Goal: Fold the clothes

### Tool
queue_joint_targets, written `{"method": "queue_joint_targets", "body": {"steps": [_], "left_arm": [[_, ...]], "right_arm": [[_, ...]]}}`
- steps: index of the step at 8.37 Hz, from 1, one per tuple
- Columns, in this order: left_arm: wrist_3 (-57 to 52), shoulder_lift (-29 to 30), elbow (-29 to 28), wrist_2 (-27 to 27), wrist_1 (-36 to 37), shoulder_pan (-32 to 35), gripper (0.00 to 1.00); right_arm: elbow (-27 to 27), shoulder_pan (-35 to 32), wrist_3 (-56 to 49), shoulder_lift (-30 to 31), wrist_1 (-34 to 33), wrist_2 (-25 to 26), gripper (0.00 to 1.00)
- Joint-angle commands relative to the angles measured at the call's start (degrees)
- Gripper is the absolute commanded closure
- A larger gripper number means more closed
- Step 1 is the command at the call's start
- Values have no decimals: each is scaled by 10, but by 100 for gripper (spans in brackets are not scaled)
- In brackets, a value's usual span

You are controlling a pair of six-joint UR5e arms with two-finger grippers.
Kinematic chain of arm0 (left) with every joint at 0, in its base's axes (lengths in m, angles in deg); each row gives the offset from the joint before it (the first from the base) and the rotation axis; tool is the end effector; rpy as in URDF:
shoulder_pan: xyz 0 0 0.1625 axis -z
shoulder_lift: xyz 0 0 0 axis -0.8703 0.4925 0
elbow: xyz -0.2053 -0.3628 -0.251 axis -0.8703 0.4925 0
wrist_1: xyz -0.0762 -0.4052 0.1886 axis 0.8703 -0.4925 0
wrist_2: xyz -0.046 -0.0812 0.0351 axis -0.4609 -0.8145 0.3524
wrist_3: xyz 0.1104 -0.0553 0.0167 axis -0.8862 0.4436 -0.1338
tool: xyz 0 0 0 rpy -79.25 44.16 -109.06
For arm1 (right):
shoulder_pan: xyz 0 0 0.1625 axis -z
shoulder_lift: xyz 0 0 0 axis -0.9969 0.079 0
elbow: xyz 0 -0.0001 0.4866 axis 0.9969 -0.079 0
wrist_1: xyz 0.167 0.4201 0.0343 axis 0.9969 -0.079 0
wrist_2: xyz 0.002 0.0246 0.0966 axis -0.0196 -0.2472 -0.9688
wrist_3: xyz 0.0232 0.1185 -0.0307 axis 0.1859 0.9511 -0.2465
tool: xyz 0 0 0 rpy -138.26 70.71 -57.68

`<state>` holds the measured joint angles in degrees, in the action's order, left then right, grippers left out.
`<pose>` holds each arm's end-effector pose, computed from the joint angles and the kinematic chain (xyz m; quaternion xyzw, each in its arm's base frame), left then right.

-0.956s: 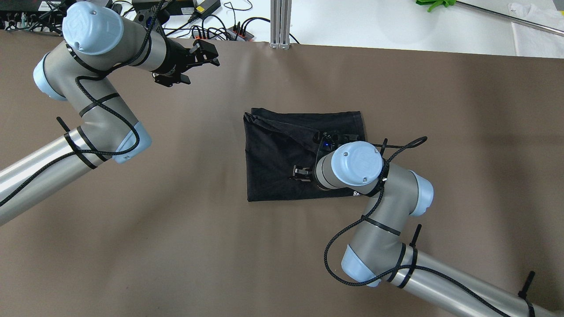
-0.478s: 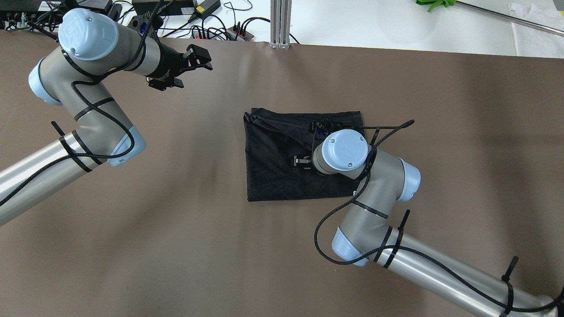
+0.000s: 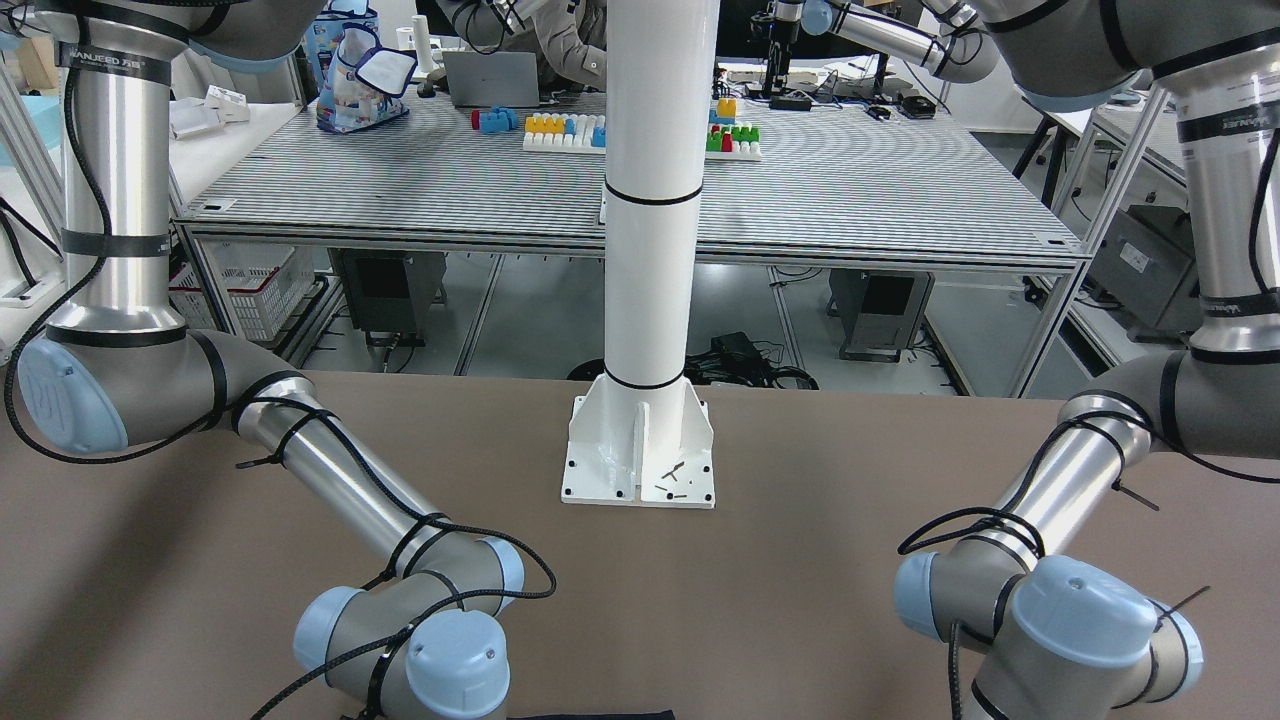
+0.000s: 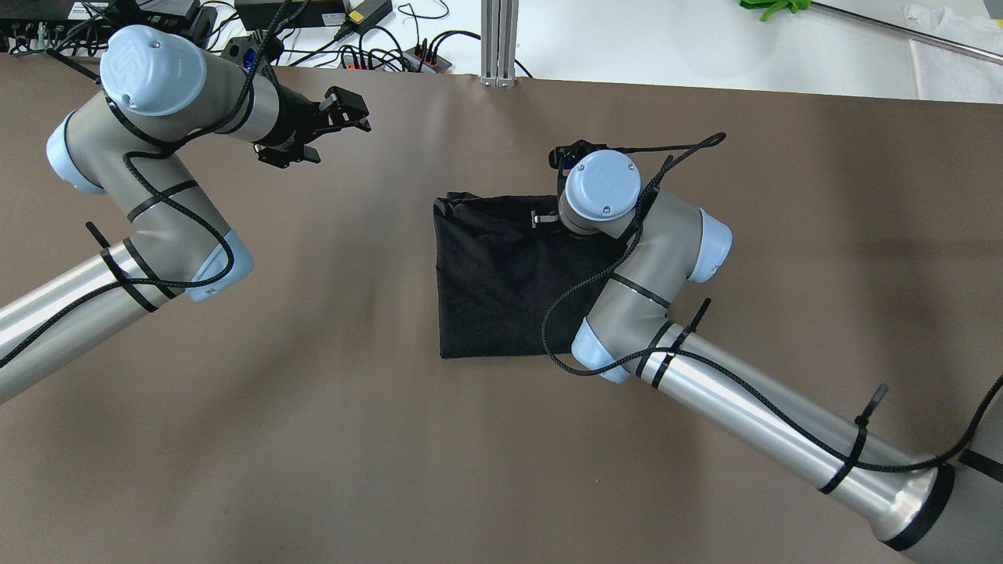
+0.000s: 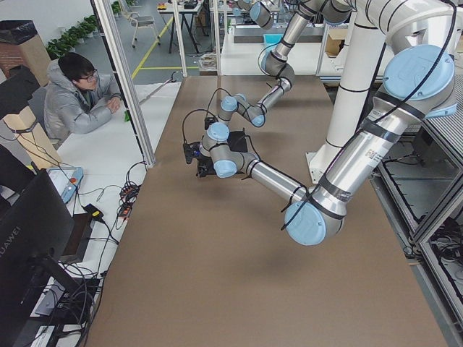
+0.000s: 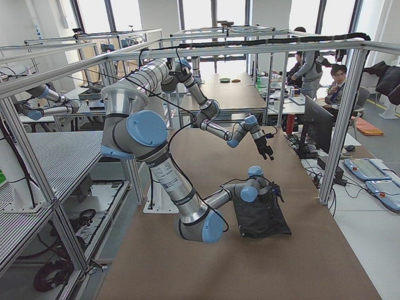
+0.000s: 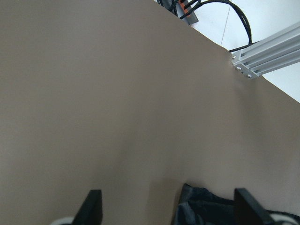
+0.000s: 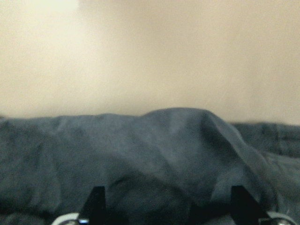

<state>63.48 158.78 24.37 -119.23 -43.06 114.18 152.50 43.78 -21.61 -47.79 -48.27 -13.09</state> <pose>0.4162 -0.7157 0.2917 0.1185 0.5499 -0.2672 0.7824 -0.6024 -0.6954 0.3170 0.2022 -0.3532 0.0446 0.9124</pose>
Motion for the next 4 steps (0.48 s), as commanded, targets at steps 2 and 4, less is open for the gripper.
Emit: {"method": "queue_joint_targets", "body": {"steps": [2, 4], "left_arm": [[3, -1, 1, 0, -1, 2, 0], [-5, 0, 3, -4, 1, 11, 0]], "right_arm": [[-94, -84, -112, -34, 43, 15, 6], [-93, -116, -158, -32, 41, -1, 6]]}}
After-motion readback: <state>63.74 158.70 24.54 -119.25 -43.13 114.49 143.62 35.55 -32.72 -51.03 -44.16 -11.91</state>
